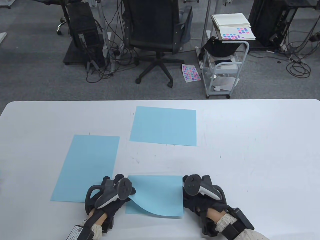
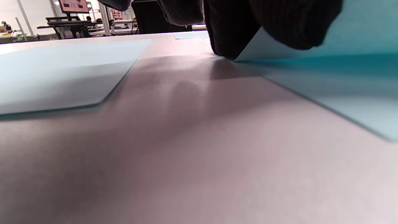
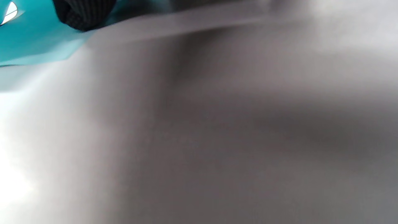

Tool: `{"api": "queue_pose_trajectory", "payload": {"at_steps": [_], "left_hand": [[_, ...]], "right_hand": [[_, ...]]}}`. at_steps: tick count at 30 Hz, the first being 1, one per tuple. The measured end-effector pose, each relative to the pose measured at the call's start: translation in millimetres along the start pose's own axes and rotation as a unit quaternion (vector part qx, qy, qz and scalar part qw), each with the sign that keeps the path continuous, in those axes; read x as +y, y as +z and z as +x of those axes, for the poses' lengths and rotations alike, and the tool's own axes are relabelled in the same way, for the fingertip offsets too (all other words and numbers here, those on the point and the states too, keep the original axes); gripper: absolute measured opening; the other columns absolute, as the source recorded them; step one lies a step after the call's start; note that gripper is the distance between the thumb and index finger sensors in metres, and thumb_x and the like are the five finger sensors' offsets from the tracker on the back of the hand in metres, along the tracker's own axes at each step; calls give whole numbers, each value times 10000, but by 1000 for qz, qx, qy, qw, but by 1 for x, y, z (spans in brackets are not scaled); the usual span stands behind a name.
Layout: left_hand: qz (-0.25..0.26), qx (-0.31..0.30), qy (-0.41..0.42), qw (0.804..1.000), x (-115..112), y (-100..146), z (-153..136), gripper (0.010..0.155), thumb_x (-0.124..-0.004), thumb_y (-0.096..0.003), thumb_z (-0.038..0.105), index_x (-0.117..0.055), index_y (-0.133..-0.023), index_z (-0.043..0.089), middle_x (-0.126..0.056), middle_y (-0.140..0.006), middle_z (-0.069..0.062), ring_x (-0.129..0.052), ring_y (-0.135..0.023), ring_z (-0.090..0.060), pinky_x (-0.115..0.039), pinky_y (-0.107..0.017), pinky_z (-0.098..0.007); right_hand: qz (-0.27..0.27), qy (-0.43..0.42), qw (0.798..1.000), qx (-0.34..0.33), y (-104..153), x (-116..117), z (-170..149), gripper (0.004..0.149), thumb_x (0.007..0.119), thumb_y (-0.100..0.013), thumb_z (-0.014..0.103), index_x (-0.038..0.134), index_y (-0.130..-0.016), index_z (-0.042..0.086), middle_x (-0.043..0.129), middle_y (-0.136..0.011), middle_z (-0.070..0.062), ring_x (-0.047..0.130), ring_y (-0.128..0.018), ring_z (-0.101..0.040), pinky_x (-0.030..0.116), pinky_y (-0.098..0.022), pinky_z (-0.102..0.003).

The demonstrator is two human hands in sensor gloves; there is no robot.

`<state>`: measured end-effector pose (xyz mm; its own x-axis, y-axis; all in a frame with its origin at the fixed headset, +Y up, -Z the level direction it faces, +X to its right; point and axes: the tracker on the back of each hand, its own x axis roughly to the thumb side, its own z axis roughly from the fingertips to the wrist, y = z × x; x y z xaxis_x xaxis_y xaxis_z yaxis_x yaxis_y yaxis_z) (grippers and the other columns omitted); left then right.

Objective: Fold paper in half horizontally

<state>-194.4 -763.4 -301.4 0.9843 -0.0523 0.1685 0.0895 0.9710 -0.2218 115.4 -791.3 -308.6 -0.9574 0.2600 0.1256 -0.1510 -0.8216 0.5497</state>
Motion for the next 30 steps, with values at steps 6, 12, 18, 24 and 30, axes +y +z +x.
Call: {"api": "queue_pose_trajectory", "payload": {"at_steps": [6,12,18,24,30], "left_hand": [[-19,-5,-39,999,-3,0,5,499,-814,-382,403,-727,-836,591,-706,-1033,333,-589,-1104,-50,-507,-858,-496],[-29,-6,-50,998,-5,1,6,531,-755,-429,333,-657,-875,604,-654,-1059,325,-586,-1103,-53,-517,-854,-491],[-60,-9,-8,998,-9,-3,4,606,-735,-349,553,-593,-938,558,-560,-1100,281,-544,-1118,-82,-497,-855,-511],[-53,-13,-47,997,-10,0,9,664,-764,-307,579,-561,-939,564,-535,-1106,281,-542,-1120,-83,-499,-855,-508],[-54,-10,-47,997,-11,1,10,656,-748,-318,568,-548,-942,561,-521,-1109,272,-541,-1118,-86,-502,-854,-506]], "right_hand": [[2,1,1000,1,-1,0,0,661,665,-461,483,298,-1007,540,25,-1147,134,-97,-1022,-306,57,-731,-633],[2,3,1000,0,-2,-1,1,658,671,-460,477,308,-1006,536,26,-1151,120,-85,-1026,-309,65,-731,-639],[4,2,1000,1,-2,-2,1,659,678,-459,475,313,-1006,531,28,-1150,117,-75,-1031,-310,66,-730,-642],[-3,-7,1000,-1,-2,-6,2,680,695,-445,497,343,-1025,512,61,-1163,110,-51,-1036,-318,73,-732,-644],[-41,-1,999,33,3,-26,1,655,719,-473,406,428,-1059,395,182,-1185,65,11,-1050,-339,114,-733,-653]]}}
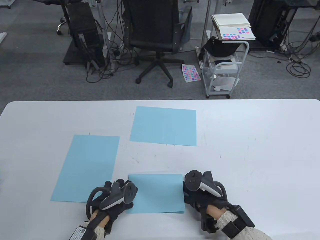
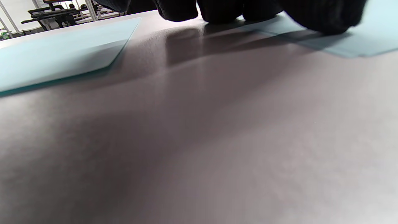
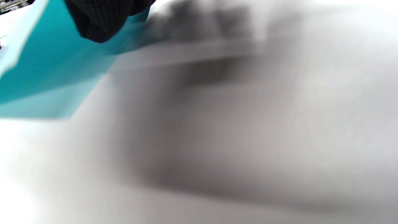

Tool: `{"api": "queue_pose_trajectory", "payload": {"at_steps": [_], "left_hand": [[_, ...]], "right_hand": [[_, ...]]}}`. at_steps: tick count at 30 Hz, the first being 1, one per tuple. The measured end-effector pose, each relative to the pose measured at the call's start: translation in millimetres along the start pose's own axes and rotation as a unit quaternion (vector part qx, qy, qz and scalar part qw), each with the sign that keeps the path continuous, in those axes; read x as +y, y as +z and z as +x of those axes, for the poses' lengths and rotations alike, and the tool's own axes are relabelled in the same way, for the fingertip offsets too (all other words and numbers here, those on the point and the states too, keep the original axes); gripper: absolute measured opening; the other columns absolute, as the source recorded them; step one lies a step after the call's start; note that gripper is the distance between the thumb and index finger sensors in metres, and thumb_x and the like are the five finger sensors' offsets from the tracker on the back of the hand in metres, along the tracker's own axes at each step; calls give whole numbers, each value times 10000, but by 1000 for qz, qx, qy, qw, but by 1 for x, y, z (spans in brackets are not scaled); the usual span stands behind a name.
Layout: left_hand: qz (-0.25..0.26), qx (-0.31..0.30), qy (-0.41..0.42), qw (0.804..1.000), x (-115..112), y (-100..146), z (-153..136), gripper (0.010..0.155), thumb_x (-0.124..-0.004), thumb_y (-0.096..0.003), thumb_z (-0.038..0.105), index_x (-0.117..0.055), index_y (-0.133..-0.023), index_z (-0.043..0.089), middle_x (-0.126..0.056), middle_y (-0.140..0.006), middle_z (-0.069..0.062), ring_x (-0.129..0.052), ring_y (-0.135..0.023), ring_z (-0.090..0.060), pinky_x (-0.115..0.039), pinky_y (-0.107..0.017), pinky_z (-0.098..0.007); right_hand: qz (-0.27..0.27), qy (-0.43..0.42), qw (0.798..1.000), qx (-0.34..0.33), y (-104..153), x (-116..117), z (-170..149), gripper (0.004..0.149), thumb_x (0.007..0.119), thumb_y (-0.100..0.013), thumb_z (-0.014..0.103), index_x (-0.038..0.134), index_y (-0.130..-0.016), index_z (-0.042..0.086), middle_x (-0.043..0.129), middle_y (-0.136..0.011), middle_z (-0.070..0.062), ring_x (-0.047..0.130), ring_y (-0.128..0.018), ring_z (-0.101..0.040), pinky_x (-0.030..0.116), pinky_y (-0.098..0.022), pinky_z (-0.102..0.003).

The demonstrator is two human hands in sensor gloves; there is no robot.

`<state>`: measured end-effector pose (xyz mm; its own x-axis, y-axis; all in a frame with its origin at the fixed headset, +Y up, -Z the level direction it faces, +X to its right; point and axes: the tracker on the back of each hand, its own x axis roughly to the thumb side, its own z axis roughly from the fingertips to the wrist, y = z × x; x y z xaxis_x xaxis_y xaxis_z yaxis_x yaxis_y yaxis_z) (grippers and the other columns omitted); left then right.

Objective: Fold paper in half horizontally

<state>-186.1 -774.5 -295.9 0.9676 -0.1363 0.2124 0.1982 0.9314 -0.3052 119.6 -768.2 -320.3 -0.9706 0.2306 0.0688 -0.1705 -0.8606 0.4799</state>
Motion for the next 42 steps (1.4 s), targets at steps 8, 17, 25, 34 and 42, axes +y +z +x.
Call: {"api": "queue_pose_trajectory", "payload": {"at_steps": [8,17,25,34,42], "left_hand": [[1,1,-11,1000,1,1,11,656,-722,-329,582,-526,-955,559,-503,-1118,269,-511,-1127,-86,-487,-859,-506],[-8,6,-11,1000,1,1,17,666,-688,-352,580,-479,-984,541,-459,-1142,243,-480,-1139,-104,-467,-866,-513],[-9,6,-10,1000,1,1,16,683,-689,-351,583,-467,-995,541,-466,-1158,214,-475,-1143,-128,-468,-864,-520],[-12,3,-11,1000,2,1,16,690,-686,-347,590,-462,-998,543,-449,-1162,201,-486,-1143,-139,-476,-861,-518],[-20,7,-15,1000,2,2,15,681,-684,-341,597,-462,-983,555,-440,-1148,226,-506,-1137,-125,-489,-858,-510]], "right_hand": [[-104,-7,994,18,11,-51,16,595,654,-511,318,442,-1066,331,264,-1188,25,99,-1066,-354,160,-736,-663],[-64,29,995,-74,0,-30,84,613,656,-507,369,413,-1069,360,309,-1190,43,121,-1073,-337,167,-733,-662],[-9,69,994,-82,-22,12,105,649,662,-503,390,336,-1064,395,228,-1189,88,108,-1075,-311,149,-733,-654],[14,77,995,-67,-31,28,103,650,659,-503,403,329,-1064,400,168,-1176,104,96,-1069,-312,198,-748,-634],[22,67,996,-56,-33,25,96,658,661,-500,412,319,-1062,404,181,-1172,125,100,-1070,-299,193,-751,-633]]}}
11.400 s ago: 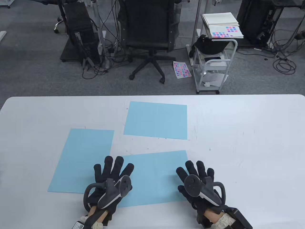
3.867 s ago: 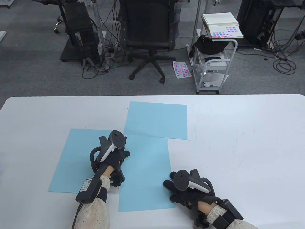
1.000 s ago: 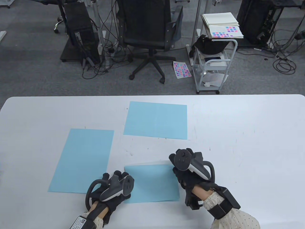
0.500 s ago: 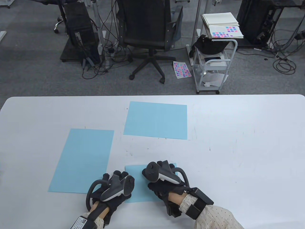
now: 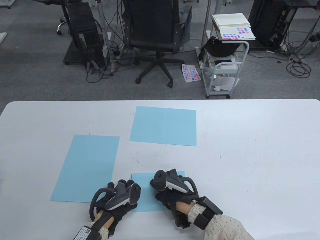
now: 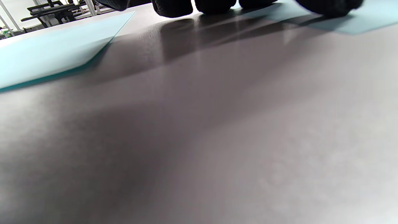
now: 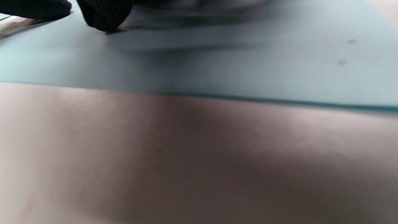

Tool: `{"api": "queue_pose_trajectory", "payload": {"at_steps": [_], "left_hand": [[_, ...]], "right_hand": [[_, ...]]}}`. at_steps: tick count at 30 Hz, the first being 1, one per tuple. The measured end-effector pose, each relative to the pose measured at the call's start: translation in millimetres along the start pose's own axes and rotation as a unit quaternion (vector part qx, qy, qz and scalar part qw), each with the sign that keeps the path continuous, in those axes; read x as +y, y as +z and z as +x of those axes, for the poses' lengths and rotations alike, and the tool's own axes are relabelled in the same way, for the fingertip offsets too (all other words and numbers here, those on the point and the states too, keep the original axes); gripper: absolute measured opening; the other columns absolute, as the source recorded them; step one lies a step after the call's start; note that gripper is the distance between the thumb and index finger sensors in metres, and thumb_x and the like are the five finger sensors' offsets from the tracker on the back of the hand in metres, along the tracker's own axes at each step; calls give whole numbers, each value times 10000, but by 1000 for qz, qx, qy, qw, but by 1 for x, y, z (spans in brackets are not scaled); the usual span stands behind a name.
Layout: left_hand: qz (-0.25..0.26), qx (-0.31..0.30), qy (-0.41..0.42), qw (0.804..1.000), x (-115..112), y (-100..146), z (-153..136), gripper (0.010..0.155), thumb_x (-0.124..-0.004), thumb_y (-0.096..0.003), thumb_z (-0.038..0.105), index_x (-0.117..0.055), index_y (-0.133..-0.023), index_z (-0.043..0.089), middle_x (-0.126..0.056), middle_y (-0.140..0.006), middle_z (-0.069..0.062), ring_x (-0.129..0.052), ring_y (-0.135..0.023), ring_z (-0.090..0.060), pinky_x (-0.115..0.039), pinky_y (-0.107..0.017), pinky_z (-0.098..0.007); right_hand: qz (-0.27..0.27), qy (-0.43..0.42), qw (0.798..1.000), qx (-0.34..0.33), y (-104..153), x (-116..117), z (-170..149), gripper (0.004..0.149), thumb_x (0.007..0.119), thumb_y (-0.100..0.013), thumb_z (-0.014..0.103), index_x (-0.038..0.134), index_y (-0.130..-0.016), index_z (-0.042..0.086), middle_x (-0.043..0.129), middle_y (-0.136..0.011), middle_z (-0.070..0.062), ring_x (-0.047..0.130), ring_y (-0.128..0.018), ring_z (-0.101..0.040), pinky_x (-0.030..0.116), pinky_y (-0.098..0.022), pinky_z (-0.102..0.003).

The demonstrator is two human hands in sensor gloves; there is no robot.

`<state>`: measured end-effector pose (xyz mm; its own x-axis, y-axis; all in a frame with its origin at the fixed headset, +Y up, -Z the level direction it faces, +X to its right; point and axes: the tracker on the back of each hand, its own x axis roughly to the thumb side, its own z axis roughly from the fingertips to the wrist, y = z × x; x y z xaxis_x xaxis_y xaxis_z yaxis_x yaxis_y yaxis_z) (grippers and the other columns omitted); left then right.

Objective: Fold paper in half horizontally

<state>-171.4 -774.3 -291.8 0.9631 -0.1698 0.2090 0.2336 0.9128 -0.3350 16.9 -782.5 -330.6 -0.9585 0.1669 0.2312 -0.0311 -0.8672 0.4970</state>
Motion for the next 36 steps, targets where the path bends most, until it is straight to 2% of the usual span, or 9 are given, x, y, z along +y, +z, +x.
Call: {"api": "queue_pose_trajectory", "payload": {"at_steps": [11,36], "left_hand": [[-13,12,4,1000,1,-1,-2,656,-680,-330,611,-462,-948,594,-418,-1125,266,-500,-1136,-110,-491,-859,-507],[-9,20,-9,1000,2,0,-3,652,-677,-324,612,-469,-942,597,-424,-1129,273,-501,-1136,-114,-487,-860,-504]], "right_hand": [[0,-10,1000,28,2,-5,-23,668,681,-492,419,329,-1059,406,202,-1170,144,109,-1074,-285,150,-742,-641],[-2,-36,995,92,8,-14,-75,653,694,-490,413,353,-1047,422,233,-1159,159,165,-1071,-289,193,-755,-621]]}}
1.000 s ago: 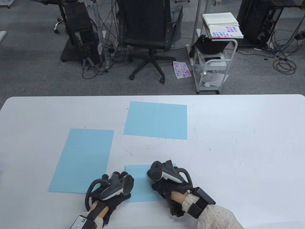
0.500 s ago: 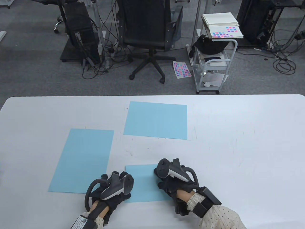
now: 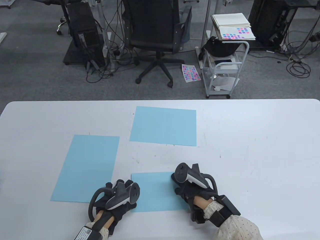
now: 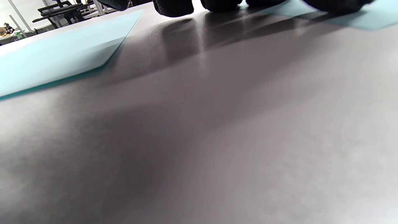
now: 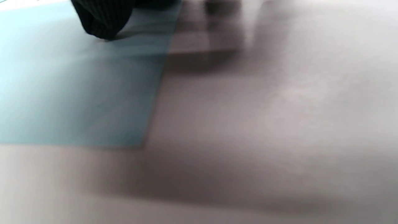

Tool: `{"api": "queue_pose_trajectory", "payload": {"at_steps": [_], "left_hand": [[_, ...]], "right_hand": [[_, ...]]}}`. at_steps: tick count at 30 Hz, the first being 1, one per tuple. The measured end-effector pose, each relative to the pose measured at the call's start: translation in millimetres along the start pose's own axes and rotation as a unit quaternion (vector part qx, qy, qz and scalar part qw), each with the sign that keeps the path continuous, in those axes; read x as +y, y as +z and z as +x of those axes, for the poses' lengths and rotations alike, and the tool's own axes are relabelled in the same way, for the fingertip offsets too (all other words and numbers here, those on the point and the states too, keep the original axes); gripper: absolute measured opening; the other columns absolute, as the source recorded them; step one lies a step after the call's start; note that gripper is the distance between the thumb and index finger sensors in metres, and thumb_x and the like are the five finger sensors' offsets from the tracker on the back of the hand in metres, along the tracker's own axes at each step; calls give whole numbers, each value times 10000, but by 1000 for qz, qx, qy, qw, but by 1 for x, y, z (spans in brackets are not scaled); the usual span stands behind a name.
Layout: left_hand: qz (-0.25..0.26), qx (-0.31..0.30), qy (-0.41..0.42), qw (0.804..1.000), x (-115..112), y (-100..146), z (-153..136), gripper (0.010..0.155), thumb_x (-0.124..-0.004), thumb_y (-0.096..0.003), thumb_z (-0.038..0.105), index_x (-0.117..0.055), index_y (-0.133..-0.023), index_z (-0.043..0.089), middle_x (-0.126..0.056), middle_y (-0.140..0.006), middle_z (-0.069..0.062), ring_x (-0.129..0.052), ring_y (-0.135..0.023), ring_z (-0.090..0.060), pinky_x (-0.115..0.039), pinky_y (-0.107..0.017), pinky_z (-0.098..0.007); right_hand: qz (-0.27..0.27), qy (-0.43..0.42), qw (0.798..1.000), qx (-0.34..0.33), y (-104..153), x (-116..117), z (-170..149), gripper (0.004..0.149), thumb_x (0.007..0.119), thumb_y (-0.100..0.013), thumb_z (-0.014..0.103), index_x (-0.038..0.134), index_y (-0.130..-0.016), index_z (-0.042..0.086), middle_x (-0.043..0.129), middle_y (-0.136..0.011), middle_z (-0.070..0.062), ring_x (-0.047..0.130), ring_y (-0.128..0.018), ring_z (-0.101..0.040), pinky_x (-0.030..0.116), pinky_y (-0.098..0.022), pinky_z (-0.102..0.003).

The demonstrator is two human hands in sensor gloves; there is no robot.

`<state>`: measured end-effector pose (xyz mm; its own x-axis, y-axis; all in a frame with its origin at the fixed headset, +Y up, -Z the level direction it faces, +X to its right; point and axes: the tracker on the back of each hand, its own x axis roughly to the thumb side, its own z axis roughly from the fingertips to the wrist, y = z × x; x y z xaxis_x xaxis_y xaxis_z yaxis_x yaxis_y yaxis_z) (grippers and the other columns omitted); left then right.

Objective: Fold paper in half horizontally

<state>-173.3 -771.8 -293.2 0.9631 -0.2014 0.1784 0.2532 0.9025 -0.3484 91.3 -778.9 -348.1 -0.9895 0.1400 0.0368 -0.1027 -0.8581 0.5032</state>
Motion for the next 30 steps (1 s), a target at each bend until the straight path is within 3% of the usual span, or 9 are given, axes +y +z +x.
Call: {"api": "queue_pose_trajectory", "payload": {"at_steps": [6,11,18,30], "left_hand": [[-2,-1,3,1000,0,0,0,650,-675,-325,610,-465,-940,598,-419,-1128,272,-502,-1137,-115,-488,-859,-507],[-2,-1,-4,1000,0,0,0,644,-667,-325,607,-460,-936,597,-415,-1127,271,-507,-1137,-114,-488,-861,-504],[-4,-2,-5,1000,0,0,0,646,-665,-326,604,-455,-937,596,-410,-1128,270,-505,-1138,-115,-486,-862,-506],[-1,0,-13,1000,6,0,4,679,-687,-348,586,-453,-985,574,-414,-1165,226,-463,-1150,-130,-464,-869,-514]], "right_hand": [[2,-15,1000,10,-1,-1,-14,641,684,-494,415,351,-1041,436,234,-1150,173,153,-1071,-273,185,-756,-619],[1,-60,998,-28,9,2,-18,678,683,-488,420,311,-1054,406,144,-1162,135,78,-1062,-309,137,-735,-641],[9,-13,996,-85,35,17,-9,692,692,-481,435,303,-1053,433,88,-1157,148,-3,-1053,-292,80,-719,-652],[34,0,995,-93,34,26,-7,683,690,-481,439,301,-1042,456,101,-1158,158,1,-1055,-294,68,-720,-649]]}}
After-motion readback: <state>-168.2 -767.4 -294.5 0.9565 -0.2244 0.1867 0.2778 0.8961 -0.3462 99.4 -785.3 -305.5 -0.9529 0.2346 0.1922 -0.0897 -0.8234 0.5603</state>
